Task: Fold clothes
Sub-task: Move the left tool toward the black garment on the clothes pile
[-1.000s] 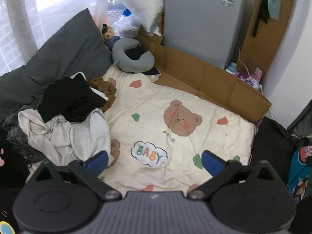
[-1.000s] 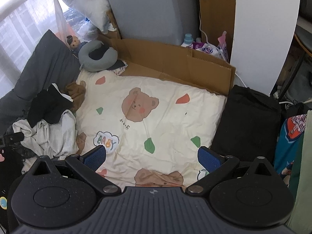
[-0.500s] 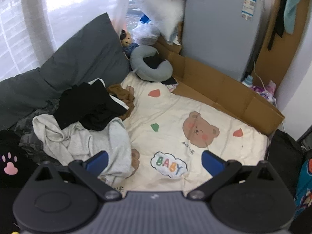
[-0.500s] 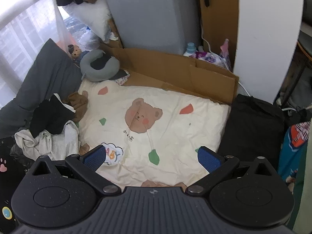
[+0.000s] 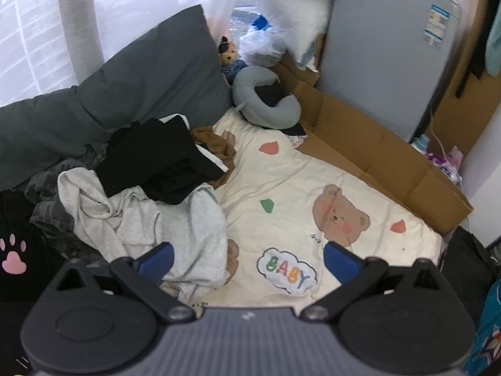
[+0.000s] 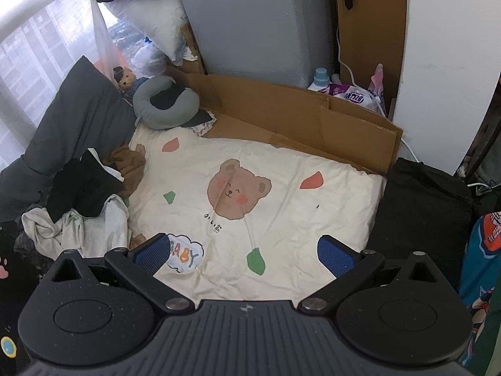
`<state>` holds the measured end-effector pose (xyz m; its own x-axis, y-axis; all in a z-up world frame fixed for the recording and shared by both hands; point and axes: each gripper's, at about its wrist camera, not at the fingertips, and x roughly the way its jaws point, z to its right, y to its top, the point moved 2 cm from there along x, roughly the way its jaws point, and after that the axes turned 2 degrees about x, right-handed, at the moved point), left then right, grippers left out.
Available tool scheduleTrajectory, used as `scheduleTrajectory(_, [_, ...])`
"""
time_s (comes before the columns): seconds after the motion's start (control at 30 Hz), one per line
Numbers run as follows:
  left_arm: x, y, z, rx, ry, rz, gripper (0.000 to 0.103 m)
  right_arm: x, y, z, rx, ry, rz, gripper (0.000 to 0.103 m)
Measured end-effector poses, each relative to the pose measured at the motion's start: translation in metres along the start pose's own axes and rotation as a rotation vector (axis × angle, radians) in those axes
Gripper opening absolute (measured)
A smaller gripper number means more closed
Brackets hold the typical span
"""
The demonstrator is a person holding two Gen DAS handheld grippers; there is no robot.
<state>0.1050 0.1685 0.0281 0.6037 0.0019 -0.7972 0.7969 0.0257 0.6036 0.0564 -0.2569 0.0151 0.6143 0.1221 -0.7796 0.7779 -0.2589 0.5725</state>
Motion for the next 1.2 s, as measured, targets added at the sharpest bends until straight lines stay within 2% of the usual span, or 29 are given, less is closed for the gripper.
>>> scheduleTrajectory(0.53, [0.038, 0.035, -0.045, -0.05, 0.067, 0.017, 0.102, 0.054, 0.034, 0.002, 0.047, -0.001, -0.011, 0.103])
scheduleTrajectory(0.8, [0.056, 0.047, -0.053, -0.09, 0.09, 0.017, 0.102, 0.09, 0.044, -0.003, -0.004, 0.009, -0.05, 0.103])
scheduleTrajectory(1.2, [0.087, 0.059, -0.061, -0.131, 0.089, 0.051, 0.102, 0.132, 0.059, -0.023, -0.122, 0.086, -0.067, 0.103])
